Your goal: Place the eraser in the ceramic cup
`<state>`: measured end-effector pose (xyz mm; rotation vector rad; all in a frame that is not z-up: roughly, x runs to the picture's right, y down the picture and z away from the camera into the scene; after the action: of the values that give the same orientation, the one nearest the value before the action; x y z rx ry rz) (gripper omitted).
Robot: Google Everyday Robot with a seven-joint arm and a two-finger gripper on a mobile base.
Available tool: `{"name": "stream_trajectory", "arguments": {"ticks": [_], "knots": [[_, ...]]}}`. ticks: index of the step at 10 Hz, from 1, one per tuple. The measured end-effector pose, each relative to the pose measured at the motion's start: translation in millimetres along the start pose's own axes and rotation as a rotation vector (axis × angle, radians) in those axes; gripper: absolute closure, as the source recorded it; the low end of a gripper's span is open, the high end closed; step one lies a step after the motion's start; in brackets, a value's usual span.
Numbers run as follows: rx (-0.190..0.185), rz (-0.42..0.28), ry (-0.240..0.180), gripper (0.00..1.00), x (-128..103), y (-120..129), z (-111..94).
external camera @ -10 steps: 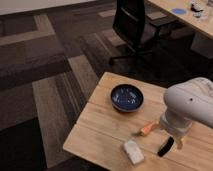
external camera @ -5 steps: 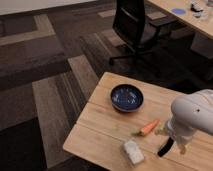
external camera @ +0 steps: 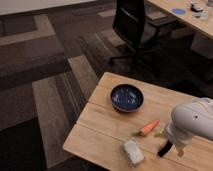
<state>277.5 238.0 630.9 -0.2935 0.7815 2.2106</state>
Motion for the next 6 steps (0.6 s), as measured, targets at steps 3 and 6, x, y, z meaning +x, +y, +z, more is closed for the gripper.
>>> {"name": "stream_trajectory", "arguments": {"ticks": [3,6], "knots": [[-0.009,0.018,-0.014,0.89,-3,2,3],[0.004,0.001,0.028,1.0,-10,-3,-21]]}}
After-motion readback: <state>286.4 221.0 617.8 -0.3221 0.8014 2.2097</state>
